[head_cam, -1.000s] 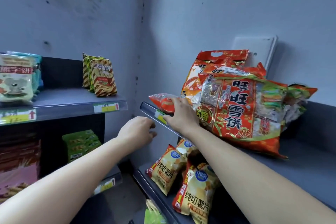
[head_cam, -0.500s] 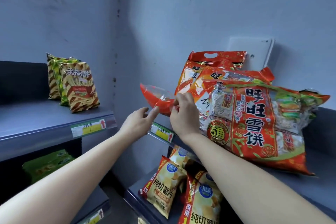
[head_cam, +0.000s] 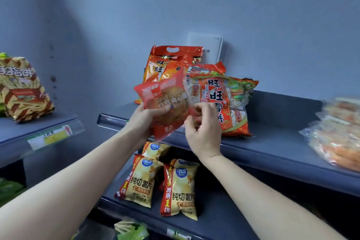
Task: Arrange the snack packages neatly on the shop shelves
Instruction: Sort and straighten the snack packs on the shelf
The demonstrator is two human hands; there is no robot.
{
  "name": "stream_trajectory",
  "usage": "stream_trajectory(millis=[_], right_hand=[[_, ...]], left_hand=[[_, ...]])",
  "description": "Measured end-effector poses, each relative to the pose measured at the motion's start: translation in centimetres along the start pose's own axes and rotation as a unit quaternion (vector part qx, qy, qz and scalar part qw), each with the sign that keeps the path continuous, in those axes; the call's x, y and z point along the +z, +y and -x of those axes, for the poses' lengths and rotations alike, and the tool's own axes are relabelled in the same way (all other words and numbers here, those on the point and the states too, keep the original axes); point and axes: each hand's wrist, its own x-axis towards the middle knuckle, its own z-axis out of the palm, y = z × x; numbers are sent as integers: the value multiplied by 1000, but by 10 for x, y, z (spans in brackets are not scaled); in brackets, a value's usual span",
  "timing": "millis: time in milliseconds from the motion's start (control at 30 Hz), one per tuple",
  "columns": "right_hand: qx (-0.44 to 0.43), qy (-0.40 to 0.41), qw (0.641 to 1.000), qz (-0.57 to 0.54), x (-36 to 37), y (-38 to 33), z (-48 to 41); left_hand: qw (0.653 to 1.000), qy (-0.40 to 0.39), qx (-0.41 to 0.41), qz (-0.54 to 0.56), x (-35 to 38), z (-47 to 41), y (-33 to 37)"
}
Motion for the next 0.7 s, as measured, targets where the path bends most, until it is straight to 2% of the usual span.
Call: stream_trajectory(millis=[33, 100, 233, 333, 433, 700], right_hand=[[58, 20, 998, -4, -14, 4, -2], [162, -2, 986, -38, -43, 12, -2], [324, -101, 913, -224, -107, 22, 5], [341, -124, 906, -218, -157, 32, 17], [357, -111, 909, -188, -205, 52, 35], [405, -8, 910, -84, -372, 113, 99]], left_hand=[[999, -38, -17, 6, 8, 5, -4], [992, -111, -57, 29, 26, 15, -14], [966, -212, -123, 75, 68, 31, -36], [957, -245, -136, 80, 103, 40, -56], [952, -267, -141, 49, 140, 45, -87], [914, -364, -176, -36, 292, 106, -177]])
